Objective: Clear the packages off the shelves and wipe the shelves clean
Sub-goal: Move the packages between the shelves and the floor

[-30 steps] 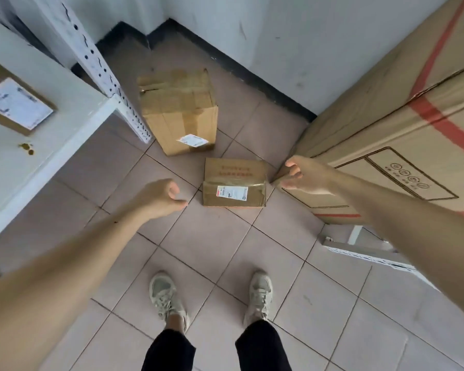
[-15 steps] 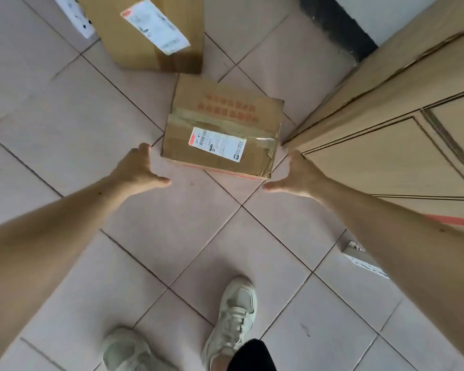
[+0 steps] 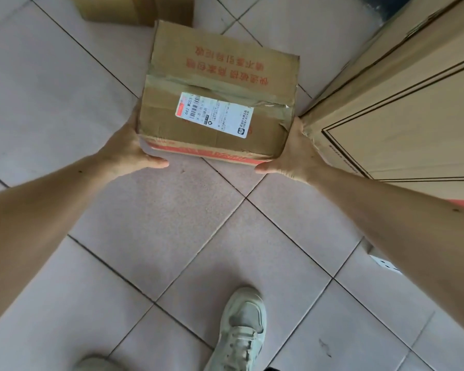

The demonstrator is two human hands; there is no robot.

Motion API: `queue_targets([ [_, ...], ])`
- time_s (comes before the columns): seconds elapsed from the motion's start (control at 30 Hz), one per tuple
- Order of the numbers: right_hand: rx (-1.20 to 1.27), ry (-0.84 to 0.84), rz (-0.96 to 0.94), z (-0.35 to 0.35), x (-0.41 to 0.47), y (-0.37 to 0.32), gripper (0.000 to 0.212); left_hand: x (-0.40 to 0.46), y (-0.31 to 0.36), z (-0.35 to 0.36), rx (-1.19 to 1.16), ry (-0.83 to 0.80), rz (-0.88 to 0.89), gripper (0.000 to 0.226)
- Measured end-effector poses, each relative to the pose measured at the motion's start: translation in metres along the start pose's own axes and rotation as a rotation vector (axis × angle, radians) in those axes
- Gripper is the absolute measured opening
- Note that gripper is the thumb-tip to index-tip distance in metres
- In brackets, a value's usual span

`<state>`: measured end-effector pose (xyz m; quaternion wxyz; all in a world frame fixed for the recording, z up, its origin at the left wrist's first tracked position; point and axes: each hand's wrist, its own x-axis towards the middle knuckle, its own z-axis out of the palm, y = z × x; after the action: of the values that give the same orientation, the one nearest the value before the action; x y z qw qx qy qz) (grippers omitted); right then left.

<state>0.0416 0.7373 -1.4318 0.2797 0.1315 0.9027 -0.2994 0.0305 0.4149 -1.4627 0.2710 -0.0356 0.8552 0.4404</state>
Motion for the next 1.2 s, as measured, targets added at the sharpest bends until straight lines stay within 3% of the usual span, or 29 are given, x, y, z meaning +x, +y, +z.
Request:
queue_targets([
  [0.13, -0.005, -0.025, -0.011, -0.012, -0.022, -0.017, 0.111, -0.022, 0.005, -0.014, -0.071, -0.053, 0.020, 0.133],
  [0.27, 0.027, -0.102, -0.010, -0.033, -0.055, -0.041, 0.115, -0.055, 0.021, -0.041, -0.107, -0.076, -0.002, 0.132],
  [0.6, -0.004, -0.155, -0.045, -0.142, -0.171, -0.164, 0.117, -0.168, 0.127, -0.161, -0.242, -0.061, -0.010, 0.131],
  [0.83, -0.082, -0.197, -0.146, -0.239, -0.270, -0.276, 0.092, -0.282, 0.219, -0.245, -0.376, 0.029, 0.002, 0.126],
  [0.97, -0.144, -0.204, -0.182, -0.292, -0.323, -0.333, 0.099, -0.342, 0.273, -0.293, -0.404, 0.055, 0.051, 0.120],
  [1.07, -0.165, -0.207, -0.222, -0.328, -0.358, -0.376, 0.103, -0.389, 0.315, -0.336, -0.381, 0.096, 0.064, 0.130],
  [1.2, -0.172, -0.205, -0.297, -0.364, -0.401, -0.431, 0.090, -0.440, 0.357, -0.390, -0.305, 0.188, 0.081, 0.126],
])
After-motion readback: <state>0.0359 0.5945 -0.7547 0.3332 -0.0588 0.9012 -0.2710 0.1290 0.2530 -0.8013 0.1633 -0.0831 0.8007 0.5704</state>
